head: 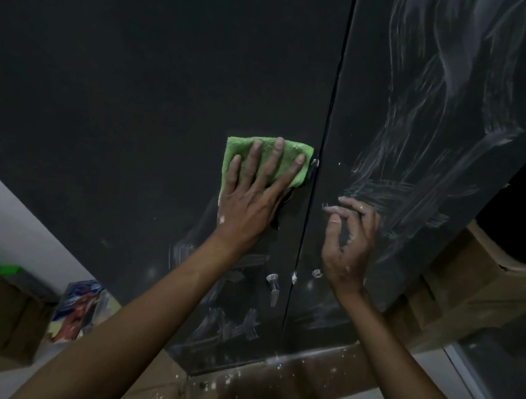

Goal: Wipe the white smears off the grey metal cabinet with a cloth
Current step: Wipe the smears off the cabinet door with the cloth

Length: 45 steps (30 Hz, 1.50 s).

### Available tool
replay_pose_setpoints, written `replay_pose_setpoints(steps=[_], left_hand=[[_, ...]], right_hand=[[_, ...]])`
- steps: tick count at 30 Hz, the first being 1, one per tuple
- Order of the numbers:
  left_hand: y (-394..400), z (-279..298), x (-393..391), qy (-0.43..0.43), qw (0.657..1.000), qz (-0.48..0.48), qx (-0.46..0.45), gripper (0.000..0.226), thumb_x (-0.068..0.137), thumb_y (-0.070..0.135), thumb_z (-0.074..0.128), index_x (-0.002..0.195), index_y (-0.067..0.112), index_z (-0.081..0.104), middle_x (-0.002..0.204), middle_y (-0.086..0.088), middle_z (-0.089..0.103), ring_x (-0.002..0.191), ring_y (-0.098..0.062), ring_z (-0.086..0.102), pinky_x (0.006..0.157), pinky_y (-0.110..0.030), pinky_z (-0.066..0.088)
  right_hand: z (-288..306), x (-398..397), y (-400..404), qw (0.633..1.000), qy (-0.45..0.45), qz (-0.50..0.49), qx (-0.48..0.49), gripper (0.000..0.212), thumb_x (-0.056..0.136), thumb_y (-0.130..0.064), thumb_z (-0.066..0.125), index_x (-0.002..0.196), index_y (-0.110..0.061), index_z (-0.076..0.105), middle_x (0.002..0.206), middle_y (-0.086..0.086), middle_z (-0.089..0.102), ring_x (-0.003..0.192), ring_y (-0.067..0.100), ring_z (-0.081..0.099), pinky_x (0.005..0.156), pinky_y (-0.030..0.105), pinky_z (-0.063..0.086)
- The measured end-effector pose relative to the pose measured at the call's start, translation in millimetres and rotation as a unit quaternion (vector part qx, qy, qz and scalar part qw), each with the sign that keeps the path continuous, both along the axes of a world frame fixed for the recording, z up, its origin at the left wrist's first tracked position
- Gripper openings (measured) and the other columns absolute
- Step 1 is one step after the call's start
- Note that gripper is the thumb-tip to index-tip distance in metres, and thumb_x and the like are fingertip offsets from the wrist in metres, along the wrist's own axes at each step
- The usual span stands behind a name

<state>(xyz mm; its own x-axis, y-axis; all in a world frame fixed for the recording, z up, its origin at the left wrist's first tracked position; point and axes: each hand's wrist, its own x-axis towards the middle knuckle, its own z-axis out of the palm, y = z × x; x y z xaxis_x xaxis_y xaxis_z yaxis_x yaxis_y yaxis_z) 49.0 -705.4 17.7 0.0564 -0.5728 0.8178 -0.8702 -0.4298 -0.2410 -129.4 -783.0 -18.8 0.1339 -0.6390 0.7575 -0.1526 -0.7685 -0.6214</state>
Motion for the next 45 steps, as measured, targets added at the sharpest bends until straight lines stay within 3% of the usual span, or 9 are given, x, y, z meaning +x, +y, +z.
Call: replay_pose_setpoints(steps=[5, 12, 20, 27, 31, 35, 37, 41, 45], left_hand=[[10.8, -20.4, 8.1, -0.057, 0.997, -0.027, 0.051, 0.077, 0.104, 0.039, 0.059, 0.166, 0.041, 0.013, 0.176, 0.003, 0.001, 0.162, -0.024, -0.005, 0.129, -0.044, -0.011], [68.5, -73.7, 44.4, 0.006, 0.995, -0.013, 0.095, 0.085, 0.100, 0.038, 0.067, 0.165, 0.045, 0.013, 0.176, 0.009, 0.003, 0.163, -0.018, -0.002, 0.129, -0.040, -0.008], [175.5, -104.9, 118.8, 0.071, 0.995, 0.052, 0.056, 0.053, 0.113, 0.050, 0.026, 0.165, 0.044, 0.016, 0.176, 0.003, 0.000, 0.162, -0.028, -0.003, 0.130, -0.044, -0.003], [249.8, -130.0, 165.4, 0.146, 0.985, 0.091, 0.002, 0.068, 0.107, 0.043, 0.042, 0.167, 0.039, 0.009, 0.176, -0.006, -0.008, 0.161, -0.037, -0.011, 0.130, -0.053, -0.004], [232.8, -128.6, 154.0, 0.191, 0.980, 0.054, -0.026, 0.059, 0.112, 0.044, 0.031, 0.166, 0.038, 0.009, 0.175, -0.008, -0.014, 0.159, -0.039, -0.016, 0.128, -0.058, -0.005], [198.4, -132.1, 125.4, 0.272, 0.957, 0.040, -0.091, 0.051, 0.113, 0.043, 0.027, 0.162, 0.034, 0.017, 0.166, -0.021, 0.003, 0.148, -0.055, 0.006, 0.116, -0.077, 0.013], [176.1, -131.3, 107.5, 0.271, 0.958, 0.031, -0.094, 0.054, 0.113, 0.044, 0.027, 0.164, 0.037, 0.010, 0.168, -0.019, -0.004, 0.149, -0.054, 0.003, 0.112, -0.079, 0.015], [129.9, -133.7, 69.2, 0.248, 0.967, 0.013, -0.054, 0.066, 0.107, 0.043, 0.038, 0.165, 0.036, 0.010, 0.171, -0.006, -0.029, 0.156, -0.036, -0.028, 0.116, -0.073, 0.011], [85.5, -139.6, 37.4, 0.222, 0.975, -0.017, 0.002, 0.071, 0.103, 0.047, 0.041, 0.166, 0.039, 0.008, 0.174, -0.005, -0.019, 0.159, -0.036, -0.019, 0.126, -0.057, -0.005]], right_hand=[[-5.5, 13.1, 19.0, 0.999, -0.016, 0.025, 0.041, 0.025, 0.100, -0.018, 0.051, 0.108, -0.004, 0.071, 0.126, 0.011, 0.056, 0.124, 0.018, 0.048, 0.109, 0.019, 0.035], [5.6, 28.7, 34.8, 0.999, 0.005, 0.045, 0.022, 0.026, 0.100, -0.016, 0.051, 0.107, 0.000, 0.070, 0.125, 0.020, 0.057, 0.122, 0.020, 0.047, 0.107, 0.016, 0.033], [-1.5, 52.1, 70.6, 0.996, 0.021, 0.082, 0.016, 0.027, 0.099, -0.018, 0.051, 0.106, -0.001, 0.071, 0.126, 0.017, 0.057, 0.123, 0.026, 0.049, 0.109, 0.016, 0.032], [-11.3, 68.3, 92.4, 0.994, 0.024, 0.106, 0.011, 0.024, 0.101, -0.018, 0.051, 0.111, -0.007, 0.070, 0.131, 0.005, 0.053, 0.130, 0.016, 0.045, 0.111, 0.024, 0.036], [-13.9, 67.9, 102.9, 0.995, 0.025, 0.096, 0.025, 0.026, 0.101, -0.018, 0.049, 0.110, -0.006, 0.070, 0.131, 0.008, 0.054, 0.131, 0.012, 0.043, 0.111, 0.021, 0.035], [-20.7, 52.2, 107.5, 0.996, 0.044, 0.068, 0.035, 0.028, 0.101, -0.019, 0.047, 0.110, -0.004, 0.070, 0.130, 0.009, 0.054, 0.129, 0.017, 0.044, 0.111, 0.018, 0.033], [-24.8, 41.7, 108.0, 0.996, 0.055, 0.054, 0.038, 0.030, 0.101, -0.020, 0.047, 0.110, -0.004, 0.070, 0.130, 0.006, 0.052, 0.128, 0.022, 0.045, 0.111, 0.019, 0.034], [-29.8, 23.1, 104.5, 0.996, 0.061, 0.032, 0.051, 0.032, 0.102, -0.020, 0.046, 0.111, -0.003, 0.071, 0.130, 0.005, 0.051, 0.127, 0.030, 0.049, 0.109, 0.034, 0.044], [-30.1, 7.5, 92.0, 0.996, 0.052, 0.020, 0.068, 0.034, 0.102, -0.023, 0.044, 0.111, -0.003, 0.071, 0.130, 0.009, 0.051, 0.127, 0.032, 0.049, 0.103, 0.052, 0.049]])
